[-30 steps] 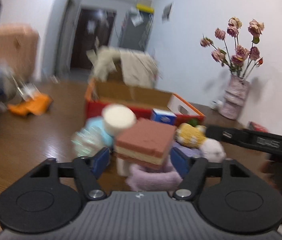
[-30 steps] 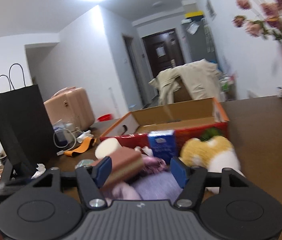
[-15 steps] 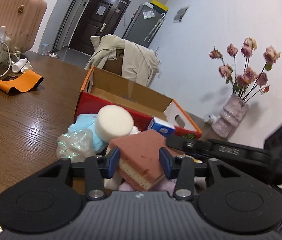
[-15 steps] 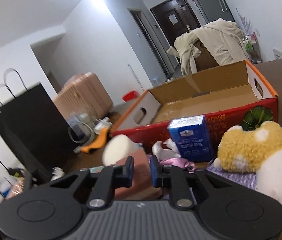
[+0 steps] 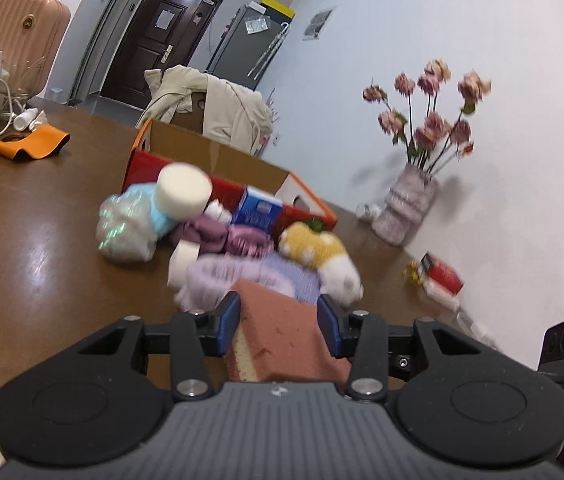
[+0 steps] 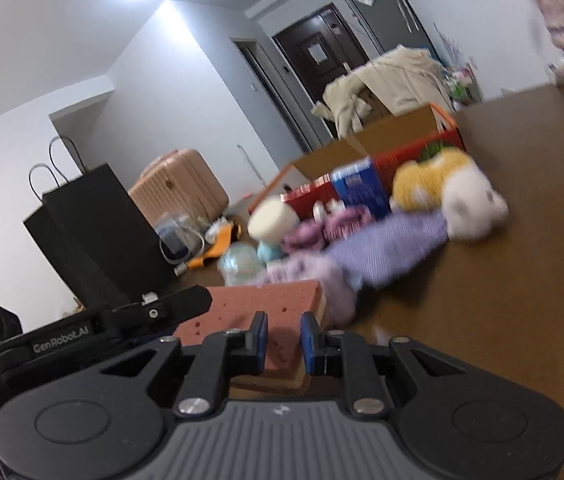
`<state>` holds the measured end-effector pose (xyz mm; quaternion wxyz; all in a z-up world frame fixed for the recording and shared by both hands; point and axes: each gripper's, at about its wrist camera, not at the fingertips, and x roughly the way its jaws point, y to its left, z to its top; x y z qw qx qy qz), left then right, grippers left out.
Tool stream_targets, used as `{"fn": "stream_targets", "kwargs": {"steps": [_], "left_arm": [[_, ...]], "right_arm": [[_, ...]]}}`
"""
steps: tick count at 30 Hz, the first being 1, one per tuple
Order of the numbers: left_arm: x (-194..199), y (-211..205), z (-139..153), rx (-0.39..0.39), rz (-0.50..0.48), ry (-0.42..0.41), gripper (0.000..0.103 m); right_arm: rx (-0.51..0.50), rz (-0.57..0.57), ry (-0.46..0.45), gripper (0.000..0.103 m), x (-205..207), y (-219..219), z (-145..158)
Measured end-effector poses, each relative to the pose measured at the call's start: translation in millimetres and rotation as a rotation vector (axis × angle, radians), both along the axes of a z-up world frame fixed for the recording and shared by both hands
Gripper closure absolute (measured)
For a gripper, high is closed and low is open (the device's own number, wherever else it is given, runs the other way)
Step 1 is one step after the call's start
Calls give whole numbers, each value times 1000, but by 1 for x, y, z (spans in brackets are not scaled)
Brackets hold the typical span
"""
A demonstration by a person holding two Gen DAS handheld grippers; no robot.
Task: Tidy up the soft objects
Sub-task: 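Lift the pink sponge with both grippers and carry it over the cardboard box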
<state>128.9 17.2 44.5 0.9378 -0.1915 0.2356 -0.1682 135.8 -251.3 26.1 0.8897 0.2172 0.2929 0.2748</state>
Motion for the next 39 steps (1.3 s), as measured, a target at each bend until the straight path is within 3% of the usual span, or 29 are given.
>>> {"fn": "stream_targets", "kwargs": {"steps": [8, 11, 17, 22, 26, 29, 33, 35, 39], "left_arm": [[-9, 3, -39, 15, 35, 93, 61], [-10, 9, -42, 3, 40, 116, 54], [-16, 14, -48, -7, 23, 132, 55], [-14, 11, -43, -11, 10, 109, 64], [-3, 16, -13, -43, 4, 25, 68], [26, 16, 23, -35, -4, -42, 69], [90, 19, 73, -13, 12, -118, 69], [131, 26, 91, -22, 13, -120, 69], [236, 43, 105, -35, 35, -72, 69]], "right_arm": [[-43, -25, 34, 84, -17, 10, -27], [-37, -26, 34, 83, -16, 13, -29], [0, -36, 36, 56, -11, 15, -36], [-9, -22, 51, 63, -2, 21, -39], [11, -24, -2, 64, 4, 17, -10], [8, -28, -71, 64, 26, 17, 22], [-3, -11, -156, 65, 90, 24, 72], [-19, -8, -197, 65, 136, 30, 94], [-29, -1, -166, 66, 233, 47, 114]]}}
